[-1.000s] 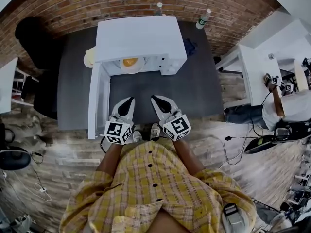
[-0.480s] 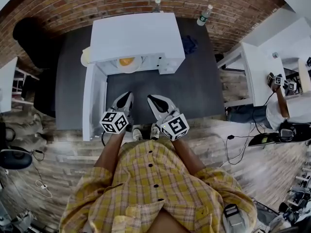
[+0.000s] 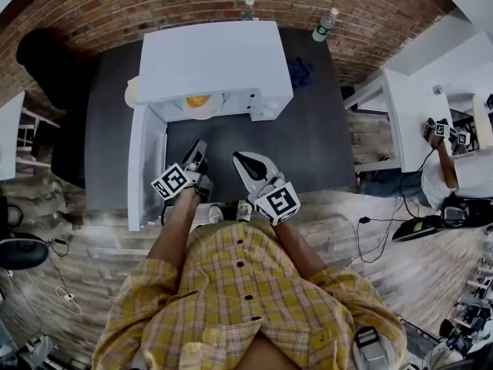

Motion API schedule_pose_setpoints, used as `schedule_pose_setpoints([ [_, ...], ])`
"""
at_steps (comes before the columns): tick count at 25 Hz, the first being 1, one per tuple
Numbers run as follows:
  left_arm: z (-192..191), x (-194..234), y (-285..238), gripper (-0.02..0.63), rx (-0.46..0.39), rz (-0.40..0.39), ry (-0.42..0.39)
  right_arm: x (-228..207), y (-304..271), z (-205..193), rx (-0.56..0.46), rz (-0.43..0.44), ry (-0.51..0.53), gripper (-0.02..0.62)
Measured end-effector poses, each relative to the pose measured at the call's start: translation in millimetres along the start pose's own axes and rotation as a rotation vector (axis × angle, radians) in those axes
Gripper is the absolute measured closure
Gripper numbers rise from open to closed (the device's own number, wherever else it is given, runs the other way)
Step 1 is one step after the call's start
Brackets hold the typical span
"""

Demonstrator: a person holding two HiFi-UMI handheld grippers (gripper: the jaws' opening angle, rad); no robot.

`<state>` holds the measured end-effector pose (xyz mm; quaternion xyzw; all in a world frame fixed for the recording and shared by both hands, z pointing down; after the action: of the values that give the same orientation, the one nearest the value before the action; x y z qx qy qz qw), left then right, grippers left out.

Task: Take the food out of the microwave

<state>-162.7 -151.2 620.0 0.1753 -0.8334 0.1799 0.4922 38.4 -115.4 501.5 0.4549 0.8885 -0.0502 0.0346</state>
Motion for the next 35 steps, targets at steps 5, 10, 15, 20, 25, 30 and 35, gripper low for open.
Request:
schedule_pose_setpoints([
  [5,-1,29,-17,0.529,-0.039,0.009,0.209,-3,-4,-3,0.012,0.017,-0.018,0.592],
  [10,1,56,-27,0.526,-0.071,-0.011,0.323,-5,-10,-6,0.022,0.037,-0.022,0.592],
  [15,2,67,-34,0.526,-0.099,0.033,0.375,-9,-14,-5,0.030,0.049,-0.022,0.592],
  [20,5,75,-47,0.526,-0.146,0.033,0.457,-9,-21,-6,0.038,0.062,-0.009,0.592],
  [25,5,82,-56,0.526,-0.167,0.053,0.487,-10,-24,-8,0.041,0.077,-0.020,0.592],
  [30,7,84,-66,0.526,-0.198,0.088,0.515,-13,-25,-5,0.046,0.065,-0.003,0.592],
  [35,6,86,-75,0.526,-0.218,0.111,0.523,-15,-26,-11,0.058,0.059,-0.004,0.592],
])
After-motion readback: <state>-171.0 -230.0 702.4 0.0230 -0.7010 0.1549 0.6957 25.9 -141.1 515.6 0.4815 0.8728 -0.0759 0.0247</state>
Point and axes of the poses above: the fingertips, and each gripper's own axes: y backward along the fingers, x to its left, z out of its top, the point moved 8 cm from there along y, backward along the fingers, and after that the axes turned 1 degree about z, right-handed, at the moved point
